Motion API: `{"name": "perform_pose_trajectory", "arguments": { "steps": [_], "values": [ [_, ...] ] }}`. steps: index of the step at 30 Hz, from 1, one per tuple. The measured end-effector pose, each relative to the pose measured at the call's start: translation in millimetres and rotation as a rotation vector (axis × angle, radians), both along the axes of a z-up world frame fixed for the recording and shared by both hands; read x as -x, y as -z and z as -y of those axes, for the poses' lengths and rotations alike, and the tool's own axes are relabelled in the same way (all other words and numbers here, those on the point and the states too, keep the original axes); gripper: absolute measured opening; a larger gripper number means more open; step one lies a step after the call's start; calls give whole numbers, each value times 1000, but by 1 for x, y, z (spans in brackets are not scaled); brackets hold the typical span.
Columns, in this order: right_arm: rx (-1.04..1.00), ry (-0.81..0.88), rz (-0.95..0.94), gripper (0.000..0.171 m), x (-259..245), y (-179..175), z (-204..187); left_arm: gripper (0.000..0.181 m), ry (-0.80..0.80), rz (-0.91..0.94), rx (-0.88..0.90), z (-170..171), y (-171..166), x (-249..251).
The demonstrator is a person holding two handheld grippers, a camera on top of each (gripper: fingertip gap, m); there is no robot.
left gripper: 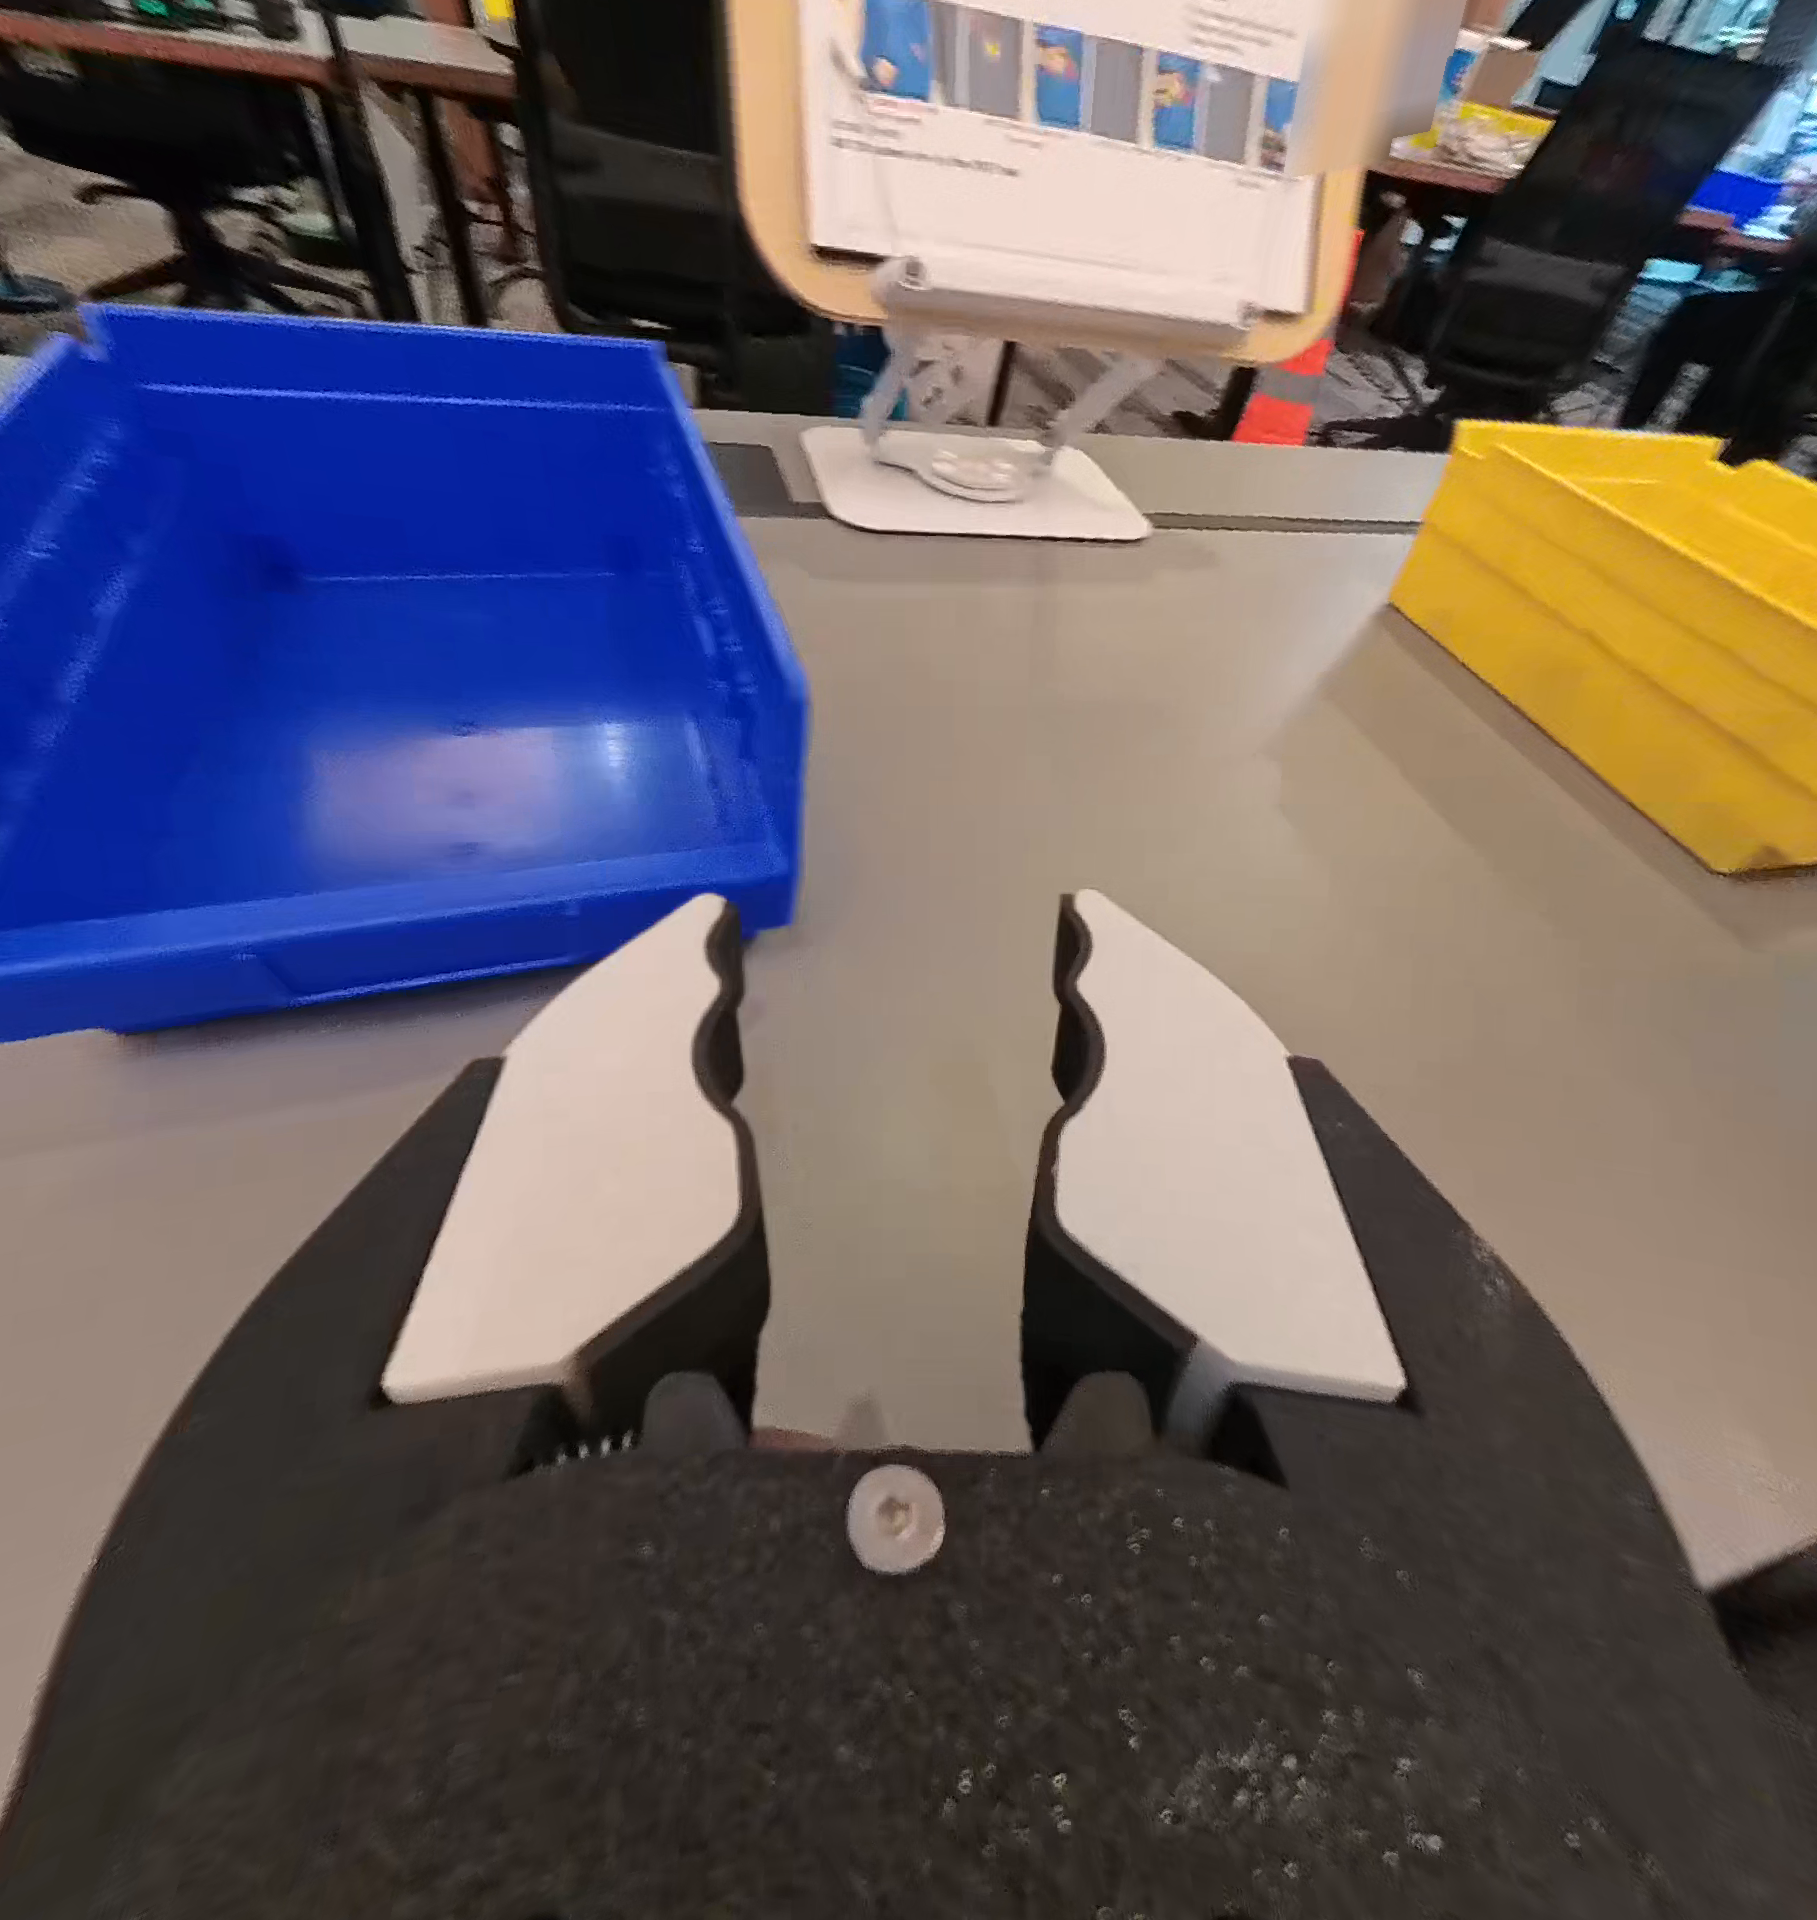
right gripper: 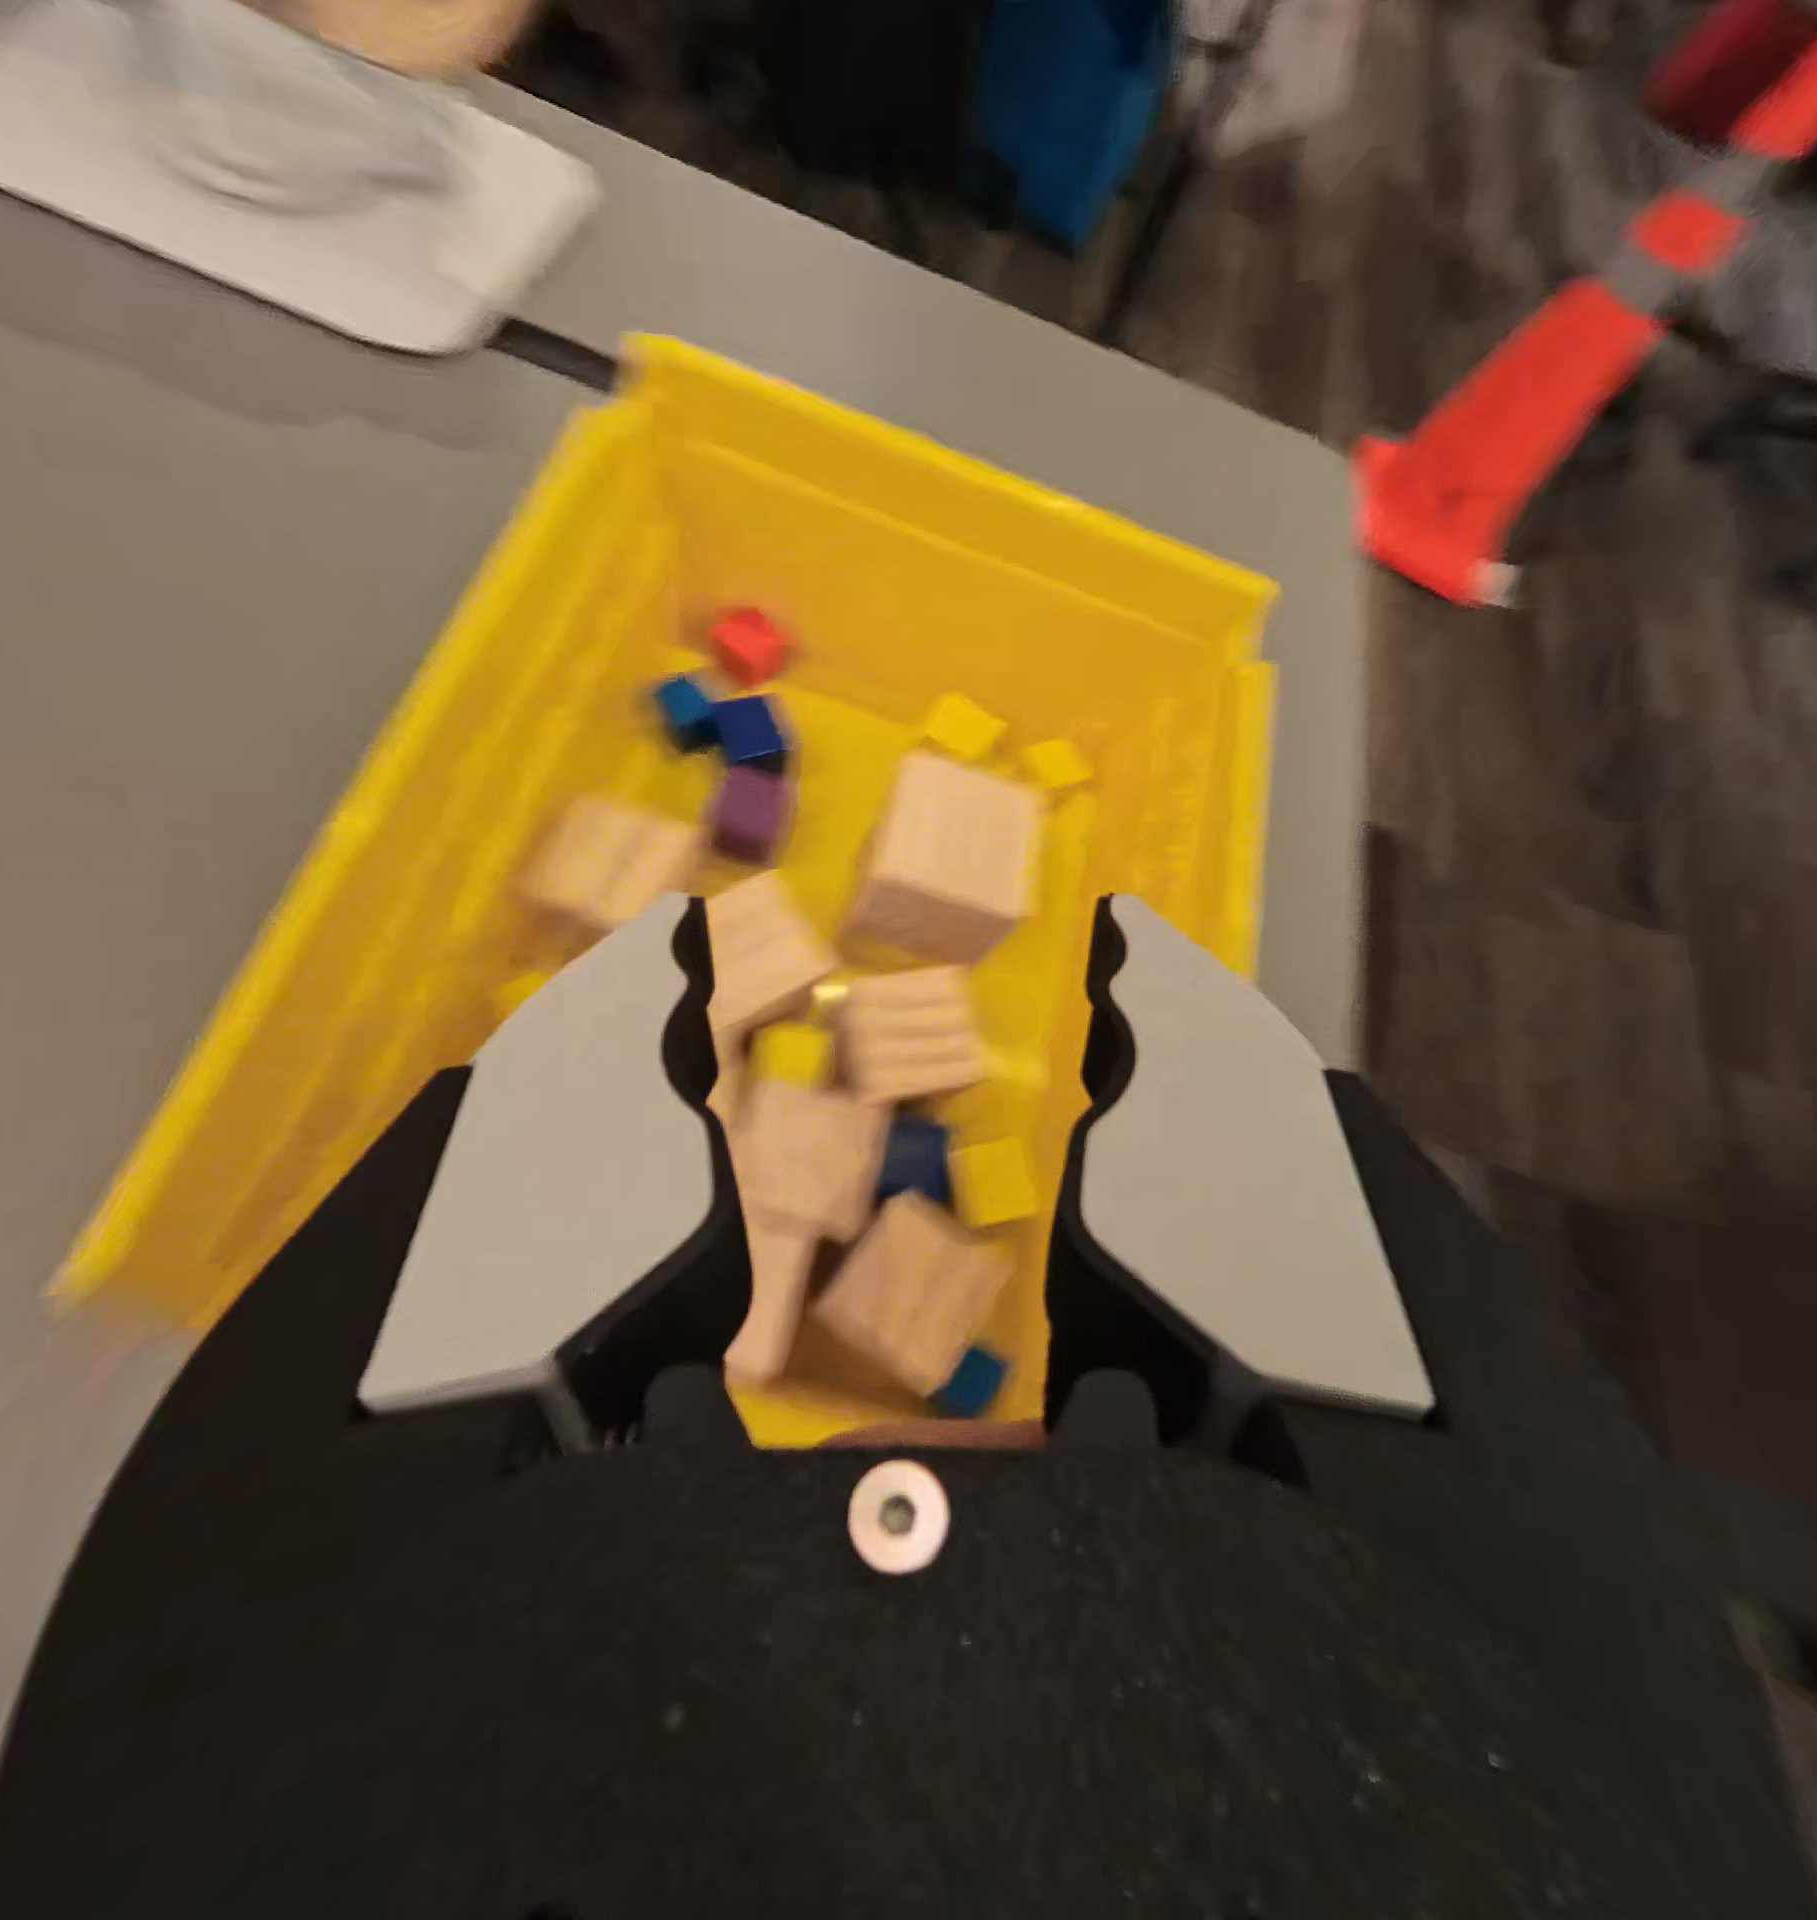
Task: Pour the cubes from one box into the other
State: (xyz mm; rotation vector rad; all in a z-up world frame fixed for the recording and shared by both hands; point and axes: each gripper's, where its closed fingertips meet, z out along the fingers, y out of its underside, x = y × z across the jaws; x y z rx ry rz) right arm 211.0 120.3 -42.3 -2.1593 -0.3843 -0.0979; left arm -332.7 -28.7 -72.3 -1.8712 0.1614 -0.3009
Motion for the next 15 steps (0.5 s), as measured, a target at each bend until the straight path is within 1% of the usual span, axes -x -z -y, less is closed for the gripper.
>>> {"name": "perform_pose_trajectory", "arguments": {
  "steps": [1,2,4,5,6,7,8,9,10,12,14,15],
  "values": [
    [5,-67,-108,68,17,4,23,59,-31,4,2,-3,2,9],
    [5,-89,-230,68,30,8,45,60,-62,20,10,-5,4,17],
    [-35,-59,-425,69,42,18,80,64,-105,62,31,-6,8,26],
    [-98,-4,-488,67,39,21,94,66,-124,74,37,-5,10,29],
    [-169,52,-514,66,33,26,105,66,-139,77,33,-4,11,32],
    [-227,98,-524,61,28,32,116,66,-148,66,29,-4,12,34],
    [-266,116,-533,55,26,42,126,63,-155,37,39,-4,16,38],
    [-269,120,-545,53,28,55,136,61,-171,-1,66,-3,21,44],
    [-229,109,-576,55,34,66,142,62,-186,-21,78,-3,25,48],
    [-134,87,-593,65,40,79,150,64,-196,2,68,-1,28,51],
    [-191,129,-565,64,26,74,151,67,-168,3,114,8,34,50],
    [-228,155,-534,63,17,71,150,67,-174,7,105,9,32,52]
  ]
}}
